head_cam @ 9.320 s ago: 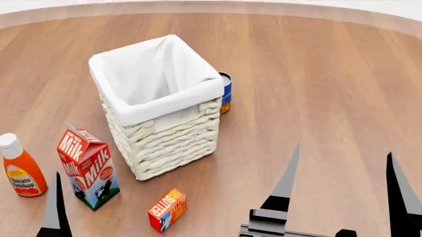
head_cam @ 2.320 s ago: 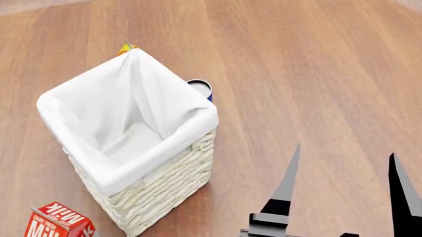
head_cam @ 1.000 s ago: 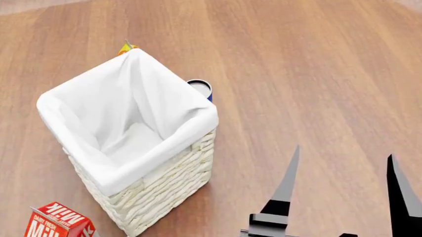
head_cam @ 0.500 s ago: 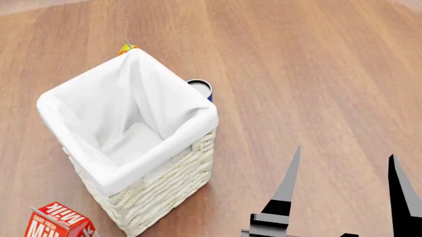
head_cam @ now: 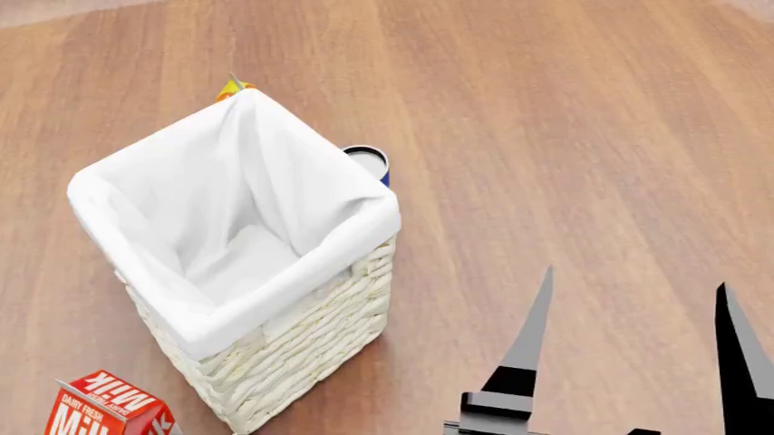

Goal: Pick up the butter and put it in the basket.

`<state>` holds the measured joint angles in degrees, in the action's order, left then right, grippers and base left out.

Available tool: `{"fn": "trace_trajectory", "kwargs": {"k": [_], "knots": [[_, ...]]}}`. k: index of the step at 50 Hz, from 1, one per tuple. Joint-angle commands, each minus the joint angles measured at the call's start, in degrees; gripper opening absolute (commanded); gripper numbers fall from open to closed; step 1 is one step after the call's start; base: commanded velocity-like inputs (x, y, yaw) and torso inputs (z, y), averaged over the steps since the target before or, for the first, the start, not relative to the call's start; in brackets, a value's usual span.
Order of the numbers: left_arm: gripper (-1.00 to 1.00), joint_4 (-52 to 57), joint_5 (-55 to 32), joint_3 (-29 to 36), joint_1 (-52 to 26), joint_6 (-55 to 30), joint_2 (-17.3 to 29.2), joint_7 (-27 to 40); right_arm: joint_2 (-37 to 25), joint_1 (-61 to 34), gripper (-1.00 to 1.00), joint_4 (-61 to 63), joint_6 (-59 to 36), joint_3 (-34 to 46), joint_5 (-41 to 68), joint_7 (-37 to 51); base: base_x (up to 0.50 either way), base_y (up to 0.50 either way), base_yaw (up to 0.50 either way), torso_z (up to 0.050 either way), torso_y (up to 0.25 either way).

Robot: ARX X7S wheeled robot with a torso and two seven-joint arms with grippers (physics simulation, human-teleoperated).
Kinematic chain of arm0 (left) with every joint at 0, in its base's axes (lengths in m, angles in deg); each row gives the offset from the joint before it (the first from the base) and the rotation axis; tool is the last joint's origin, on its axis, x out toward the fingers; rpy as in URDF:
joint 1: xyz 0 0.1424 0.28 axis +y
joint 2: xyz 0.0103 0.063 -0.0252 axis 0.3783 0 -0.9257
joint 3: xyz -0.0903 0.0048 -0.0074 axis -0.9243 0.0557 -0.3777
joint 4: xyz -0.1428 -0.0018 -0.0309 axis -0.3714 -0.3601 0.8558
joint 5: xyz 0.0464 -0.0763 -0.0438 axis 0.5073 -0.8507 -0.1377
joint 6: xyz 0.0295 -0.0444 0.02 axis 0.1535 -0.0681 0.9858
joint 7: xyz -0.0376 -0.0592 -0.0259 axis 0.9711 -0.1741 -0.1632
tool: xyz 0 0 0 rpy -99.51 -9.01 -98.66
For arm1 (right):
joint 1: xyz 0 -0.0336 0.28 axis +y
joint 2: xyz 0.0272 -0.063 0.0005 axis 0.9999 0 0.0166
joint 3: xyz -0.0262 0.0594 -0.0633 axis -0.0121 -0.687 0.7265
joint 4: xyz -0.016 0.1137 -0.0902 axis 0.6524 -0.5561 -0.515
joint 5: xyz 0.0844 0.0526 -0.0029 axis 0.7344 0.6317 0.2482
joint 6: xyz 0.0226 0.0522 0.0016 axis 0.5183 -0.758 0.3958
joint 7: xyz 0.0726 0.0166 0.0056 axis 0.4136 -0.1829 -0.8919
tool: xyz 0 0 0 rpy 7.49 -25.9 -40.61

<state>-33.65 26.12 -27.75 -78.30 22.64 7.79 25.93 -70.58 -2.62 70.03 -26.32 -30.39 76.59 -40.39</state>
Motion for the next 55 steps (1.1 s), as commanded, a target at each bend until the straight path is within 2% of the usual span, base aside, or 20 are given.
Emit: {"fn": "trace_trajectory", "kwargs": {"k": [1, 20, 36, 55], "knots": [[-1.0, 20.5, 1.8, 2.5, 0.6, -9.6, 4.1, 1.4, -0.3, 0.0, 1.0, 0.0, 0.3, 0.0, 0.4, 0.4, 0.0, 0.0, 0.0, 0.0, 0.0], [-1.0, 40.0, 2.0, 1.6, 0.5, -21.4, 7.8, 3.9, -0.9, -0.2, 1.0, 0.0, 0.5, 0.5, 0.7, 1.1, 0.0, 0.0, 0.0, 0.0, 0.001], [-1.0, 52.1, -0.9, -0.6, -6.1, -35.8, 6.5, 3.3, -1.5, -0.4, 1.0, 0.2, 0.5, 1.0, 1.0, 1.7, 0.0, 0.0, 0.0, 0.0, 0.001], [-1.0, 59.0, -4.7, -4.7, -16.4, -48.8, 3.7, 1.1, -2.1, -0.7, 1.0, -0.1, 0.8, 1.4, 1.4, 2.2, 0.0, 0.0, 0.0, 0.001, 0.001]]}}
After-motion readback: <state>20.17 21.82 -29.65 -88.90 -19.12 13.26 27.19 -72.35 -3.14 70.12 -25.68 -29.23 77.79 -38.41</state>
